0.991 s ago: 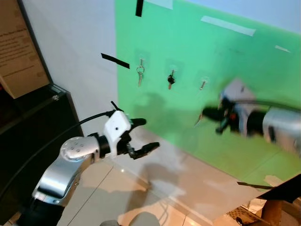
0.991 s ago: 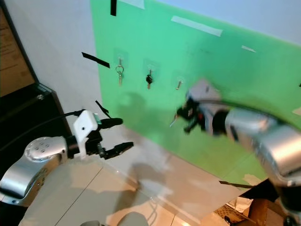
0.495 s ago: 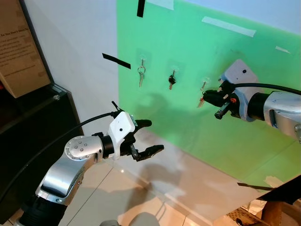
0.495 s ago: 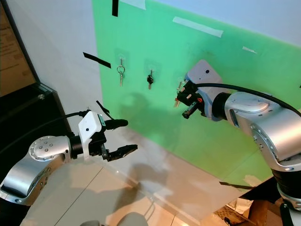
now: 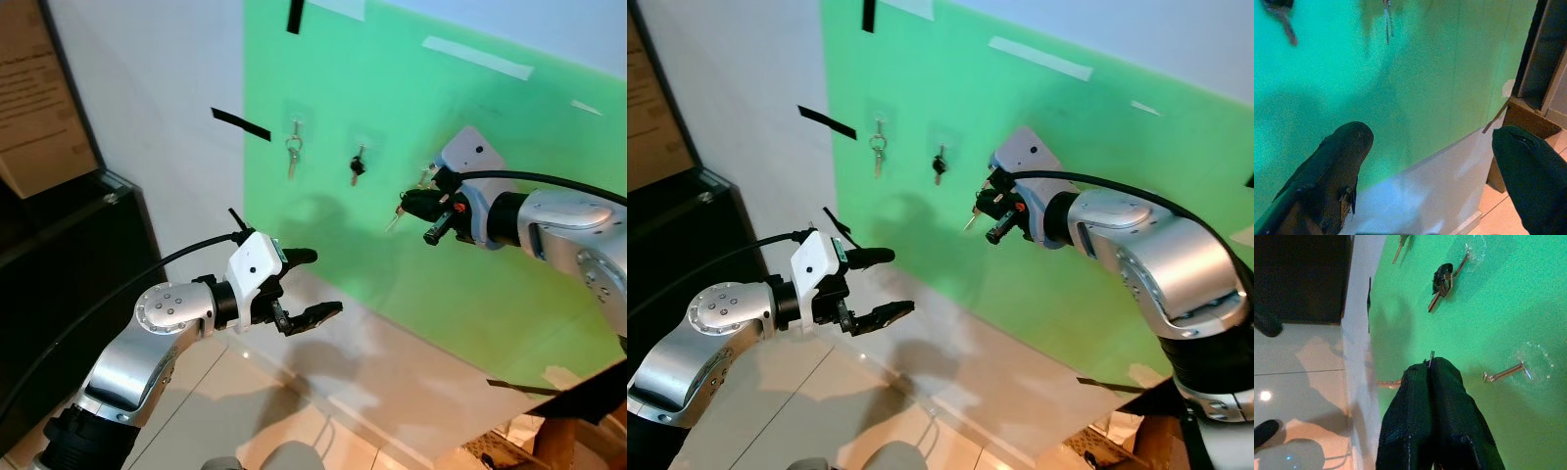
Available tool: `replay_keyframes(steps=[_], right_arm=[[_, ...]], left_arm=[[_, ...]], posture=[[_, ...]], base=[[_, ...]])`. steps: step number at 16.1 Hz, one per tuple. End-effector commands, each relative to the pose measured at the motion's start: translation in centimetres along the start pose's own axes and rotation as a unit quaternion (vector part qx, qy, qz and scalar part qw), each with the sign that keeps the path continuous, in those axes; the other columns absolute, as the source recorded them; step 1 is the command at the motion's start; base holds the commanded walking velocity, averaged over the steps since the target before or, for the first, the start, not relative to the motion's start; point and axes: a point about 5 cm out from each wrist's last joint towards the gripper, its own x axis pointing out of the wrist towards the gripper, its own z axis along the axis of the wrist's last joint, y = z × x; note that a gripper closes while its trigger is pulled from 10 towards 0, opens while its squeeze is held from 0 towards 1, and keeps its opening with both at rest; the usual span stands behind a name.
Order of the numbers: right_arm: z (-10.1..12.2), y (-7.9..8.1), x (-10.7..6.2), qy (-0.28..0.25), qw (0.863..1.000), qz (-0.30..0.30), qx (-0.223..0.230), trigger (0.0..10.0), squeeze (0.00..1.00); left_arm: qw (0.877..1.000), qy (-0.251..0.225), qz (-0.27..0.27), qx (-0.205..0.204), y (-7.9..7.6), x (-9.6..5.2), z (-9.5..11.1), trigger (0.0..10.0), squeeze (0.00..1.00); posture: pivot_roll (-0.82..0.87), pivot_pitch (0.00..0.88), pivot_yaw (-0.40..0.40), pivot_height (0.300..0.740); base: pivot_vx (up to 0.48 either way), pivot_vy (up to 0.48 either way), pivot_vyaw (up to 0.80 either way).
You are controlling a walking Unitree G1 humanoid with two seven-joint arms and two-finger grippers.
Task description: Hang keys on a hook
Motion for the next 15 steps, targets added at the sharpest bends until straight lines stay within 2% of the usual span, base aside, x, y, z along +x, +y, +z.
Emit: replay_keyframes(steps=[1,5,15], right_arm=[[0.5,-0.4,0.1,-0.006,1.0,-0.009,-0.005,10.0,0.0],[0.5,-1.2,0.9,-0.014,0.999,-0.04,0.01,10.0,0.0],[-0.1,-3.0,0.4,-0.008,0.995,-0.099,0.029,10.0,0.0]], left_arm=[[1.0,-0.004,-0.005,0.011,-0.3,0.1,0.4,10.0,0.0],[1.0,-0.003,-0.002,0.012,-0.3,0.0,0.4,10.0,0.0],[1.0,0.002,-0.009,0.015,-0.1,-0.1,0.5,10.0,0.0]], posture=[[0.04,0.0,-0.161,0.74],[0.05,0.0,-0.166,0.74],[0.05,0.0,-0.14,0.74]], base=[[0.0,0.0,0.0],[0.0,0.0,0.0],[0.0,0.0,0.0]])
